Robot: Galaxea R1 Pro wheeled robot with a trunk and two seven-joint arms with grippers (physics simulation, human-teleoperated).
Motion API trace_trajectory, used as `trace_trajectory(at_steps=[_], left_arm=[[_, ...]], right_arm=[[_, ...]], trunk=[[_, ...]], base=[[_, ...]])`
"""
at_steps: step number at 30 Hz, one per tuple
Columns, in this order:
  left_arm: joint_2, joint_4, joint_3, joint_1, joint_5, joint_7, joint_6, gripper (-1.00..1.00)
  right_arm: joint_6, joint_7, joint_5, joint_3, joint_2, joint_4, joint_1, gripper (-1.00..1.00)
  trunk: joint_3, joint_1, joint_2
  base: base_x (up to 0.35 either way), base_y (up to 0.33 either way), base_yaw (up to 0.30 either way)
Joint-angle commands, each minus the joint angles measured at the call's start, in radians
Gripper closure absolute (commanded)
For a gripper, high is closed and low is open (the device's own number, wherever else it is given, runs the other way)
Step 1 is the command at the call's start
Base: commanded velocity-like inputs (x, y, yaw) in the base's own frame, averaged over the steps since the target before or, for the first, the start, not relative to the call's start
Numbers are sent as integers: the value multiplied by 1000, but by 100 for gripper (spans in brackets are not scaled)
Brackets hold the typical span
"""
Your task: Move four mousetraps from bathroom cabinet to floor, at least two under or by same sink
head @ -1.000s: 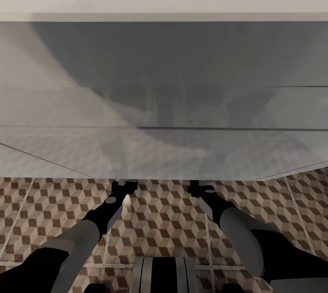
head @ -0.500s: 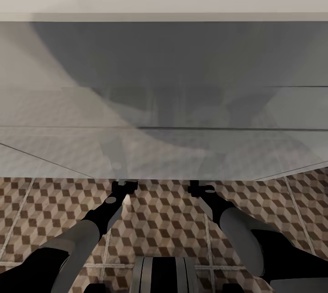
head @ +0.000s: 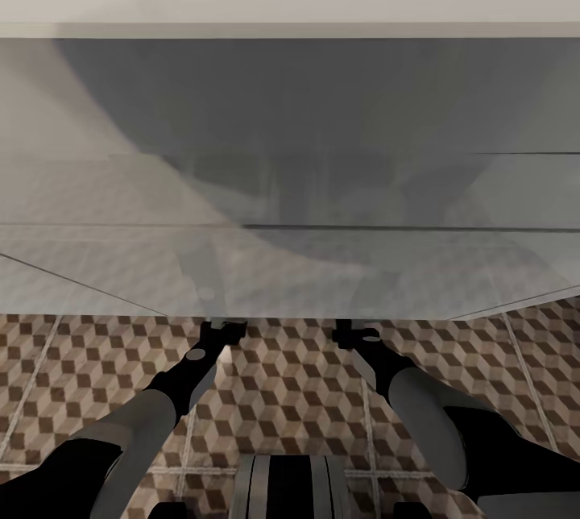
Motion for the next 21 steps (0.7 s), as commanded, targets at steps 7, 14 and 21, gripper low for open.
trace_trajectory(at_steps=[7,14,21], left_arm=[[1,1,-5,-1,-2,-7,7,100],[0,1,-5,-1,-2,-9,8,100],[-1,1,-5,-1,-2,-9,8,100]], right_arm=[[5,-2,10,-8,1,-1,0,-100],[4,-2,10,-8,1,-1,0,-100],[4,-2,10,-8,1,-1,0,-100]], trunk=[[0,0,0],[0,0,0],[0,0,0]], base=[[0,0,0],[0,0,0],[0,0,0]])
